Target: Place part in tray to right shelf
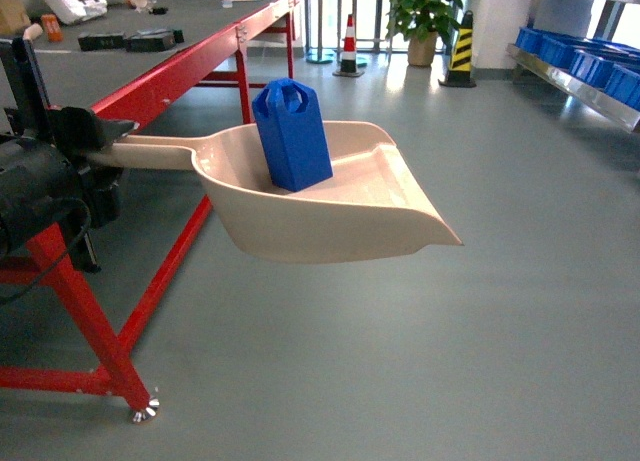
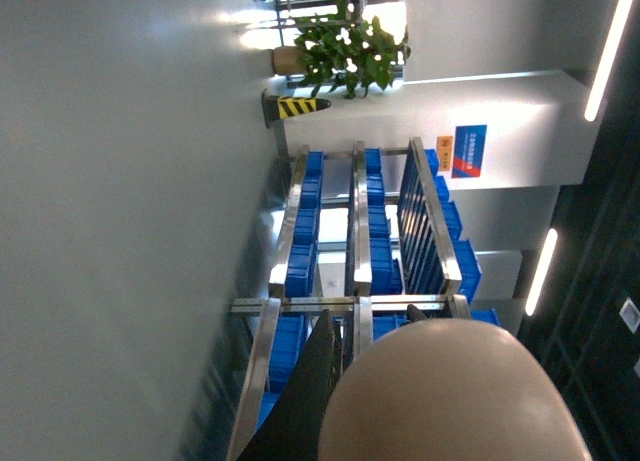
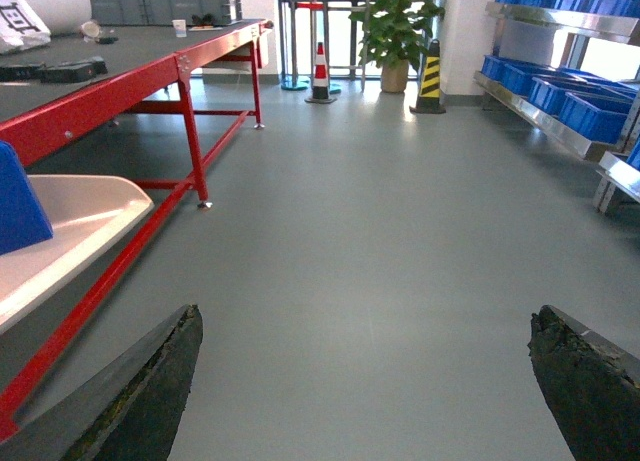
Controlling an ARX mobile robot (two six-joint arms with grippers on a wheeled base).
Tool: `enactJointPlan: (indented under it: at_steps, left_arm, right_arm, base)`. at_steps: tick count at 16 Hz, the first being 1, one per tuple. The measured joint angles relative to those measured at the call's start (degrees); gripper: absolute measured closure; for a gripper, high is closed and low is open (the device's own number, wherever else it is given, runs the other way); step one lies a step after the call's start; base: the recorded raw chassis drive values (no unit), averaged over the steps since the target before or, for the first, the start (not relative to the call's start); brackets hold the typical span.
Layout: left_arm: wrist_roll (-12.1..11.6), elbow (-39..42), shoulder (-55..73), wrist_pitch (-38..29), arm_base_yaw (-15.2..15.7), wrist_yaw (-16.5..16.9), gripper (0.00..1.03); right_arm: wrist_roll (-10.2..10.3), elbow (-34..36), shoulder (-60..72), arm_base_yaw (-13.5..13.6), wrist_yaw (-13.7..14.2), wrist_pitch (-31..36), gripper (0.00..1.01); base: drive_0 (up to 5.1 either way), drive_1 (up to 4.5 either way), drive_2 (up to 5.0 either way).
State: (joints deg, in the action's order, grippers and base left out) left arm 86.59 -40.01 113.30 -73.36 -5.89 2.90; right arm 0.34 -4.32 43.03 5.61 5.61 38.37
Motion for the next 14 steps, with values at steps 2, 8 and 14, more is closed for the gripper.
enactJointPlan:
  at_steps: [2,8,14]
  left_arm:
    - [-0.09,-0.04,0.00,0.24,0.00,0.02,0.89]
    - [-0.04,-0.09,-0.04,-0.15,-0.07,0.09,0.89]
    - [-0.07,-0.04,-0.04,-0.02,0.11,-0.28,0.89]
  right_arm:
    - [0.00,0.00,0.04,0.00,0.00,-0.09,0.03]
    - [0.00,0.09,0.00,0.00,0.00,-0.17,0.03]
    - [0.00,0.09,0.00,0.00,0.00,0.17,0.03]
  base:
    - [0.0,4.31,-4.3]
    - [-0.1,4.25,-4.4]
    - [-0.4,3.86,-4.7]
